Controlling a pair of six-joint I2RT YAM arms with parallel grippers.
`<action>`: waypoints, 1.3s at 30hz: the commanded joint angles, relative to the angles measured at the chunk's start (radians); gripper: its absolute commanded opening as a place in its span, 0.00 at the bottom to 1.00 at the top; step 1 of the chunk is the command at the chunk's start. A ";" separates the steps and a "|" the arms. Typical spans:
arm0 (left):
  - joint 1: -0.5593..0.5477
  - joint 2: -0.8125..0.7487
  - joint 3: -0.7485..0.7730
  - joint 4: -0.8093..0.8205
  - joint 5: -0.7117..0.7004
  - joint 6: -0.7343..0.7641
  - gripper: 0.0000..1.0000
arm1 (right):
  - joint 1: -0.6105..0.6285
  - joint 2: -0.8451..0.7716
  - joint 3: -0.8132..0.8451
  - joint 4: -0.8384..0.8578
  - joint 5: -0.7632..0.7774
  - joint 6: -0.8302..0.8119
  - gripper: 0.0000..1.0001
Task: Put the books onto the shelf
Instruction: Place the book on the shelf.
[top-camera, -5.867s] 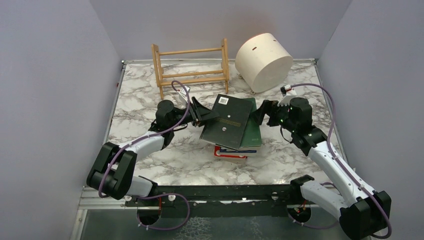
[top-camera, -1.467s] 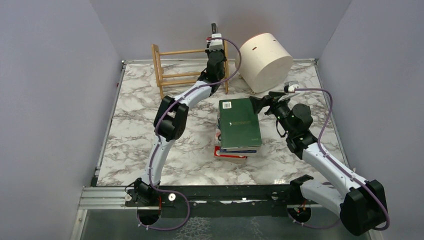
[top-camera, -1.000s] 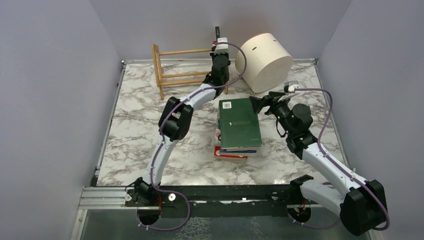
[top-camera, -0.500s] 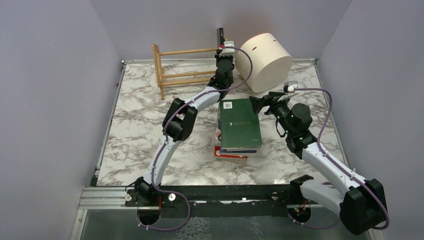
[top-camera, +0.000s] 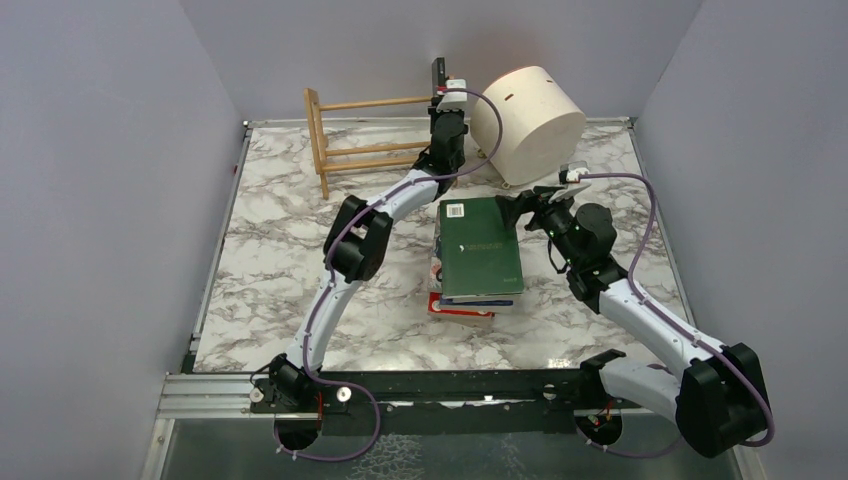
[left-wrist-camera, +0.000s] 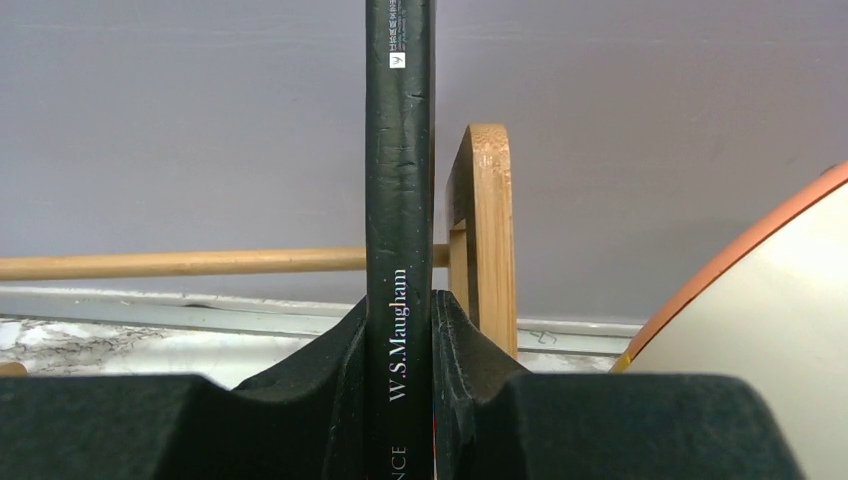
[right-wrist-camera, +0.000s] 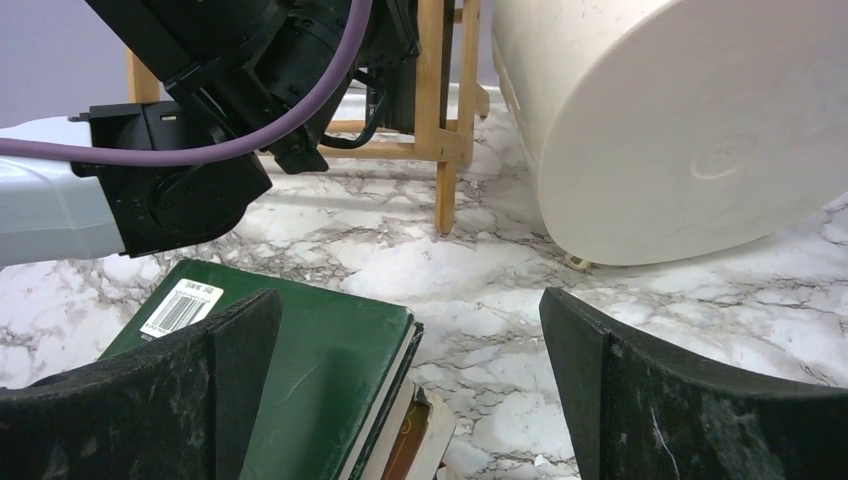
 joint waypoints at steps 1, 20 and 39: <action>0.019 -0.037 0.058 0.036 0.034 -0.058 0.00 | 0.006 0.004 0.030 0.031 0.023 -0.020 1.00; 0.022 0.000 0.118 -0.016 0.073 -0.095 0.00 | 0.006 -0.013 0.027 0.022 0.035 -0.007 1.00; 0.012 -0.004 0.115 -0.040 0.098 -0.095 0.46 | 0.006 -0.021 0.028 0.014 0.038 -0.008 1.00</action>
